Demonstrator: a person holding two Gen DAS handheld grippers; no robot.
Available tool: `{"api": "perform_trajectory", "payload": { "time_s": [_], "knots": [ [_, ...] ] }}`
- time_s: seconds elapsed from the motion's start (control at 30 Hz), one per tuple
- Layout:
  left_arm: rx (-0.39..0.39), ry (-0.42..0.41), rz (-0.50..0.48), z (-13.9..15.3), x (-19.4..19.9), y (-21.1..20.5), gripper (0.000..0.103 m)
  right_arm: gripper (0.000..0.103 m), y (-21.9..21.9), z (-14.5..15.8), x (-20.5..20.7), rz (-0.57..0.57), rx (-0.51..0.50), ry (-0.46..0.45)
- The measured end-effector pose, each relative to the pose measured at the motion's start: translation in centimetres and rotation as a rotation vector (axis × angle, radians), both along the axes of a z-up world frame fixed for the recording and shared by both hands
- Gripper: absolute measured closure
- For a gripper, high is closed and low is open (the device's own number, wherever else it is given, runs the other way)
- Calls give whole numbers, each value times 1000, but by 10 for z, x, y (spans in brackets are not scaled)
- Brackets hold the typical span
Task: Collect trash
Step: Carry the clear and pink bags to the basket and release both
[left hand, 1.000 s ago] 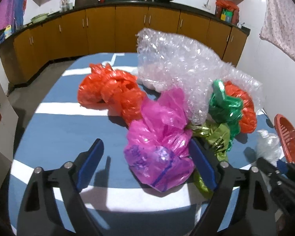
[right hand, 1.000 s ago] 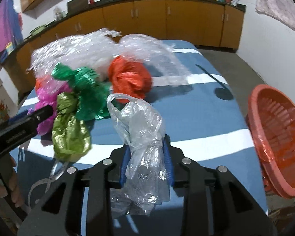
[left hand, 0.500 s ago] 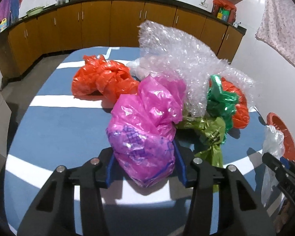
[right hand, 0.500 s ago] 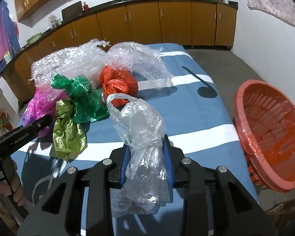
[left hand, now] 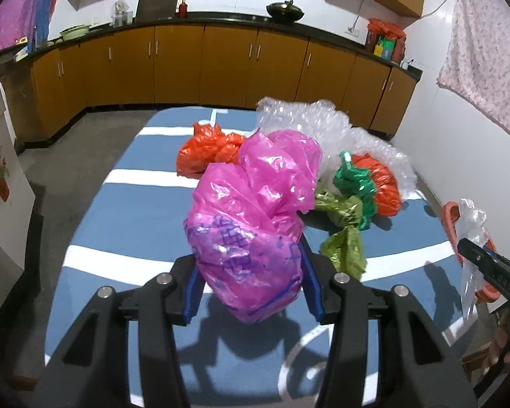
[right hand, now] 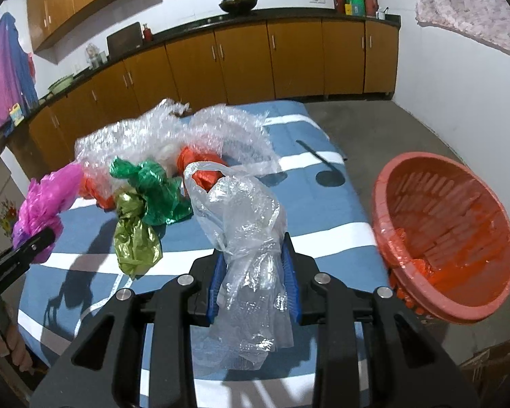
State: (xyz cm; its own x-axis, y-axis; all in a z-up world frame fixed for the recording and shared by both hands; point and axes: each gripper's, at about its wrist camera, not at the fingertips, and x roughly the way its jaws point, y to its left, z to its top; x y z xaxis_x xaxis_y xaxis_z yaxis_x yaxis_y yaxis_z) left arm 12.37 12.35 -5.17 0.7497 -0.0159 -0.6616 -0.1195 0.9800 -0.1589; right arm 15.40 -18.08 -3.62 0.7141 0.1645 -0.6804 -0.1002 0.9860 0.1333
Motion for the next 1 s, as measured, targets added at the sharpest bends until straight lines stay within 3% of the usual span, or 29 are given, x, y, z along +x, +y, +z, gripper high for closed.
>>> {"api": "perform_trajectory", "payload": {
  "time_s": [0.43, 0.7, 1.0],
  "knots": [
    [-13, -118, -137, 47, -6, -54, 55, 71, -43, 24, -15, -109, -11, -59],
    [-18, -142, -252, 55, 12, -113, 55, 71, -89, 35, -26, -223, -69, -105],
    [-44, -131, -402, 50, 34, -189, 55, 71, -152, 38, -36, -376, -61, -117]
  ]
}}
